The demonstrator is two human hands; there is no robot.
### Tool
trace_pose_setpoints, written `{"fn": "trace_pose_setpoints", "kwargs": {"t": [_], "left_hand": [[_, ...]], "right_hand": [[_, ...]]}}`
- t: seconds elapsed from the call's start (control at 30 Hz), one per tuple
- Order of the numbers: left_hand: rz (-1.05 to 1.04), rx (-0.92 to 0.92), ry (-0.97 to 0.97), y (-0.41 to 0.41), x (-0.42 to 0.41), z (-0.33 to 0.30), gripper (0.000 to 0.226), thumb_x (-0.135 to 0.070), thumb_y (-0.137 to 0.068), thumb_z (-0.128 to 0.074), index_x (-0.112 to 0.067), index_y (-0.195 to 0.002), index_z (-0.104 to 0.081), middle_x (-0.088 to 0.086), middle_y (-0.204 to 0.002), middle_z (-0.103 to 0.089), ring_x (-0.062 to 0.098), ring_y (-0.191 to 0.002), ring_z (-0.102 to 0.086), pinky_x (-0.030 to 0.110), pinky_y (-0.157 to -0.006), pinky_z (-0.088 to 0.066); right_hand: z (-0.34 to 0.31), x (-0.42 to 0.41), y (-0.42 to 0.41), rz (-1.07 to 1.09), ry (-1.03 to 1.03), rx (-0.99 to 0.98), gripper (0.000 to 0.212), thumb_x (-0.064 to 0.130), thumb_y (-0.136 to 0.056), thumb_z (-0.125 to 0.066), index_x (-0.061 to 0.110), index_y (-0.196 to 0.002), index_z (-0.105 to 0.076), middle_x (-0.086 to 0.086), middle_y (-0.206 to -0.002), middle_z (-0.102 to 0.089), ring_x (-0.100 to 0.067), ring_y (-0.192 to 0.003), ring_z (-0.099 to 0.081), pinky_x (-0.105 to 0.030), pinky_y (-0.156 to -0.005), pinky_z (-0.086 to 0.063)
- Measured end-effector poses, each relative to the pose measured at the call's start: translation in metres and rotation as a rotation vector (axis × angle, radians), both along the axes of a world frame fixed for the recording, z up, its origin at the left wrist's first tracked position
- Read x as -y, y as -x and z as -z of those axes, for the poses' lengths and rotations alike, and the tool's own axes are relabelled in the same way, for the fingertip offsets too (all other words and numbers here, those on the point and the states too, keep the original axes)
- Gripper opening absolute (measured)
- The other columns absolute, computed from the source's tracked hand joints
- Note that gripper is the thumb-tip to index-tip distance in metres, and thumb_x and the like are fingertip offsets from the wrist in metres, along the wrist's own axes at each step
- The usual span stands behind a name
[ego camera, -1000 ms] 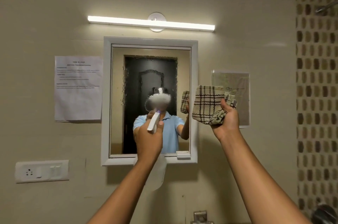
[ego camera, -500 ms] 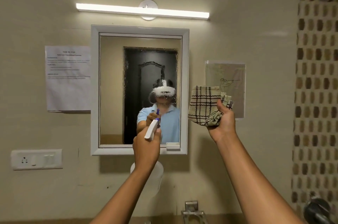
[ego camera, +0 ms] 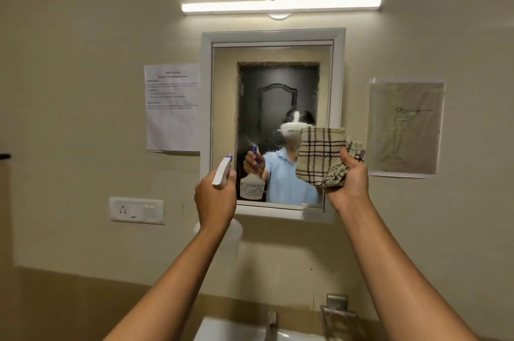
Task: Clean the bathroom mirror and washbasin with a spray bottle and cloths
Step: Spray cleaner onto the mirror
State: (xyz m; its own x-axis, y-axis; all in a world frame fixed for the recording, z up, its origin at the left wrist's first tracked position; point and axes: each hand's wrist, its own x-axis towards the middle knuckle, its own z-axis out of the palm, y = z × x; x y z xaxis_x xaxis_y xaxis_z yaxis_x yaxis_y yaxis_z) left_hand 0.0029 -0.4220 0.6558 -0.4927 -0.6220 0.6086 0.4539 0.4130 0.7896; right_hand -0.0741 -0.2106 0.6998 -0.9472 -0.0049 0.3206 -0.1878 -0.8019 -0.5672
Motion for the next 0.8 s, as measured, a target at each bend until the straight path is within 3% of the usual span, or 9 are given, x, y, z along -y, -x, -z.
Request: {"fn": "trace_pose_setpoints", "kwargs": {"t": [0.1,0.23,0.33,0.4,0.5,0.67,0.8], "left_hand": [[-0.057,0.000,0.007,-0.008,0.034,0.002,0.009,-0.028,-0.093,-0.062,-0.021,-0.088,-0.060,0.004,-0.072,-0.063,0.025,-0.067,-0.064,0.050,-0.063,-0.059],[-0.064,0.039,0.042,-0.015,0.070,0.016,0.010,-0.030,-0.093,-0.061,-0.024,-0.085,-0.060,0.005,-0.072,-0.065,0.029,-0.066,-0.065,0.051,-0.060,-0.059],[-0.055,0.071,0.048,-0.015,0.084,0.031,0.019,-0.030,-0.092,-0.061,-0.018,-0.078,-0.061,0.006,-0.066,-0.063,0.030,-0.061,-0.063,0.050,-0.057,-0.057],[-0.025,0.086,0.042,-0.015,0.087,0.042,0.019,-0.032,-0.093,-0.060,-0.021,-0.078,-0.060,0.006,-0.067,-0.062,0.030,-0.062,-0.063,0.050,-0.056,-0.057],[0.011,0.091,0.056,-0.016,0.086,0.053,0.012,-0.034,-0.093,-0.060,-0.028,-0.083,-0.057,0.005,-0.069,-0.062,0.029,-0.065,-0.063,0.050,-0.057,-0.058],[0.070,0.107,0.052,-0.014,0.076,0.066,0.022,-0.031,-0.094,-0.059,-0.015,-0.078,-0.061,0.010,-0.064,-0.060,0.031,-0.061,-0.061,0.048,-0.055,-0.055],[0.144,0.105,0.057,-0.014,0.052,0.068,0.018,-0.028,-0.094,-0.059,-0.017,-0.081,-0.063,0.003,-0.063,-0.058,0.029,-0.061,-0.061,0.044,-0.055,-0.054]], "right_hand": [[-0.001,0.020,-0.006,0.007,-0.014,0.025,0.040,0.028,-0.096,-0.054,0.017,-0.134,-0.060,-0.007,-0.127,-0.068,-0.030,-0.119,-0.063,-0.051,-0.102,-0.048],[0.000,0.043,-0.017,0.030,-0.024,0.031,0.037,0.027,-0.098,-0.051,0.017,-0.133,-0.060,-0.007,-0.128,-0.067,-0.029,-0.118,-0.062,-0.048,-0.102,-0.047],[0.005,0.055,-0.029,0.054,-0.004,0.019,0.032,0.023,-0.101,-0.048,0.015,-0.129,-0.061,-0.006,-0.116,-0.070,-0.026,-0.107,-0.066,-0.043,-0.090,-0.053],[0.009,0.060,-0.037,0.072,0.006,0.020,0.030,0.021,-0.101,-0.048,0.015,-0.127,-0.061,-0.005,-0.109,-0.071,-0.024,-0.099,-0.067,-0.043,-0.085,-0.055],[0.015,0.064,-0.047,0.104,-0.012,0.053,0.033,0.022,-0.100,-0.048,0.014,-0.130,-0.060,-0.006,-0.114,-0.070,-0.025,-0.099,-0.068,-0.043,-0.084,-0.056],[0.023,0.058,-0.059,0.167,-0.013,0.087,0.042,0.022,-0.100,-0.048,0.009,-0.139,-0.055,-0.012,-0.135,-0.062,-0.031,-0.122,-0.060,-0.048,-0.097,-0.052],[0.025,0.042,-0.066,0.207,-0.012,0.073,0.031,0.021,-0.101,-0.046,0.010,-0.126,-0.062,-0.010,-0.121,-0.068,-0.028,-0.107,-0.066,-0.046,-0.090,-0.055]]}}
